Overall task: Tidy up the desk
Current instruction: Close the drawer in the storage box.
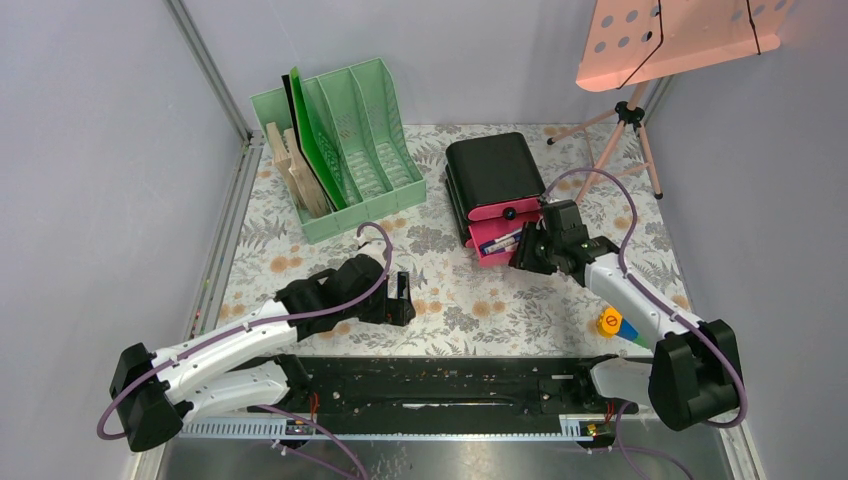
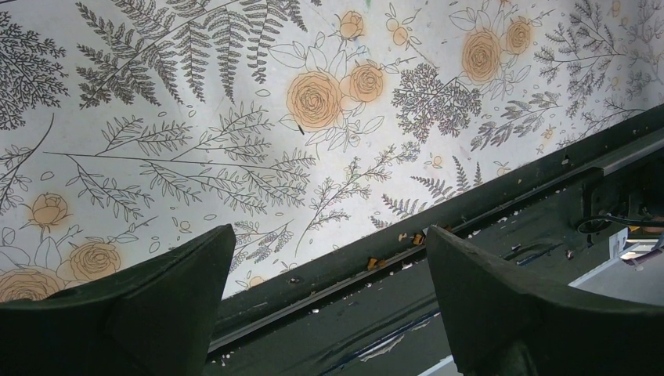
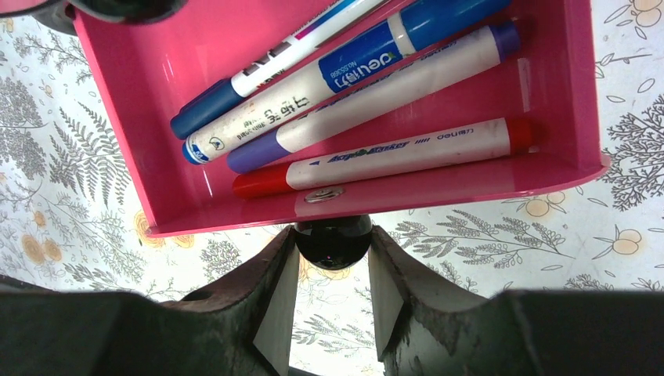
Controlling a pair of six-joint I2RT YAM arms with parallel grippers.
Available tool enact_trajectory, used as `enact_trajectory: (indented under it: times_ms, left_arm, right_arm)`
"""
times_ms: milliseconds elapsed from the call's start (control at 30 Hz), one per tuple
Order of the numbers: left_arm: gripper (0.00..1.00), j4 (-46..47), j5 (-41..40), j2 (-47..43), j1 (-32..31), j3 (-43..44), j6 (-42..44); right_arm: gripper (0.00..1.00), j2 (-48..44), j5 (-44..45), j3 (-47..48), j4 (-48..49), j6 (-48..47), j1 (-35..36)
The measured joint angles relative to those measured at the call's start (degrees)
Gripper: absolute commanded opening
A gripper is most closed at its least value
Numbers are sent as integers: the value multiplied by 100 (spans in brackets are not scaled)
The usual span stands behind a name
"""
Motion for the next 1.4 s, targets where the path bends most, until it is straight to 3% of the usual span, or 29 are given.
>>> enact_trajectory:
  times_ms: [633,1033,1167,1400]
  left_arm:
    - [94,-44,-79,0,0,0,2]
    - [94,-153,-98,0,0,0,26]
    - [94,-258,-127,0,0,0,59]
    - [94,-267,-142,2,0,0,70]
  right_arm:
    - [10,876,149,507,608,225,0]
    - [15,1314,247,708,1069,516,0]
    - [21,1480,275,863,1088,640,0]
    - [63,1410,372,831,1093,782,0]
